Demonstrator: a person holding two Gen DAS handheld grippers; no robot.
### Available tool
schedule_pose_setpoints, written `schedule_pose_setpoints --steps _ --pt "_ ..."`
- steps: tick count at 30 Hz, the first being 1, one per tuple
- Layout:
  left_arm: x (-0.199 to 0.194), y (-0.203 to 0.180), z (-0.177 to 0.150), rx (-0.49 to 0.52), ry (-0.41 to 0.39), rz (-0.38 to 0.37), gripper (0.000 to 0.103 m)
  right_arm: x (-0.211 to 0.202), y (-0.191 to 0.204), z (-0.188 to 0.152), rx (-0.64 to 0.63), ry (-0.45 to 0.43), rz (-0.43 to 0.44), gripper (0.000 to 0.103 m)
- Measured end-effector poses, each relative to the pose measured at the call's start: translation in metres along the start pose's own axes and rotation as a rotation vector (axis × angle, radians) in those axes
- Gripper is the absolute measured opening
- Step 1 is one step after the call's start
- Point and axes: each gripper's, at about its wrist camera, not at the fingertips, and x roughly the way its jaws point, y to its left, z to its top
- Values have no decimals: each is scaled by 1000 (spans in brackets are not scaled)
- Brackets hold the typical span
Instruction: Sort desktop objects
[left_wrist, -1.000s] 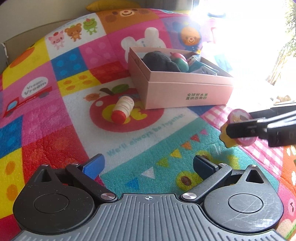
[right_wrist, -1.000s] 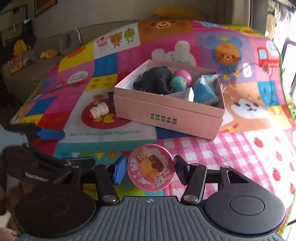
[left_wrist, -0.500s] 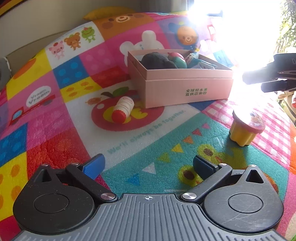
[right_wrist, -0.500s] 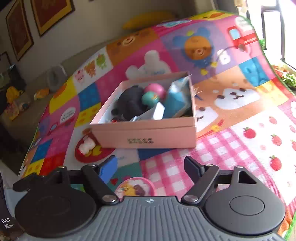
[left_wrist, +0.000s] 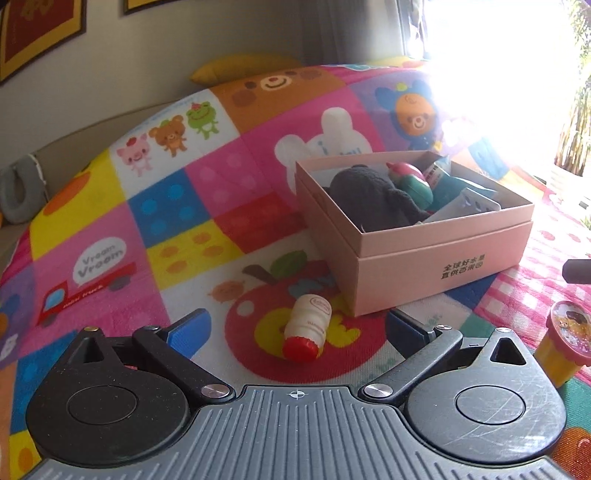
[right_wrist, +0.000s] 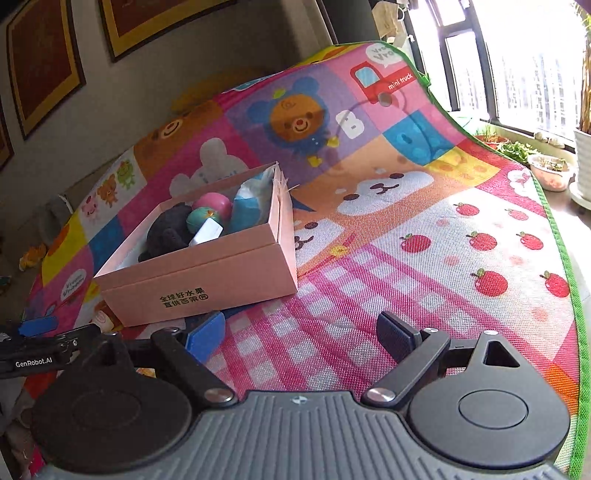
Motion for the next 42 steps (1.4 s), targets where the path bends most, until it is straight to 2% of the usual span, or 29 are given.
schedule_pose_setpoints --steps 2,3,4,6,7,8,9,10,14,18,20,21,22,25,30,36,39,42 --pt "4 -3 -1 14 10 -2 94 2 -3 -1 15 10 9 90" --pt "7 -5 -2 19 20 -5 77 3 -3 -1 20 17 11 90" --pt "10 -5 -2 21 30 -8 67 4 -3 -1 22 18 12 90" --pt "14 -6 -2 24 36 -13 67 3 -3 -2 21 16 15 92" --pt "15 -7 -1 30 36 -11 60 3 -3 -2 21 11 15 94" --pt "16 -7 -1 37 36 -13 53 2 -3 -2 22 6 14 96" --pt "16 -8 -1 41 42 -19 38 2 -3 -2 22 2 14 97" --pt "16 -7 -1 42 49 -29 31 2 -3 -2 23 2 15 97" --pt "3 -11 -7 52 57 -77 31 2 -4 -3 30 6 13 97" --pt "-21 -25 -18 72 72 -210 31 1 -3 -3 29 3 6 99" --pt "-32 -36 -26 104 76 -263 34 1 -2 -4 29 2 2 101" --pt "-35 -41 -29 122 83 -272 44 1 -2 -4 29 2 0 101" --pt "-37 -44 -32 132 88 -266 62 2 -2 -4 30 1 -2 103" --pt "-39 -45 -37 133 78 -218 78 2 -2 -3 33 4 -8 103" --pt "-35 -28 -34 98 94 -135 90 3 -3 -3 40 12 -14 103" --pt "-20 -2 -27 30 111 -15 94 5 -4 -2 45 17 -19 103" --pt "-21 5 -26 -9 121 -33 94 5 -4 -2 48 19 -20 103" --pt "-26 1 -26 -38 115 -137 94 6 -5 -2 52 23 -21 103"
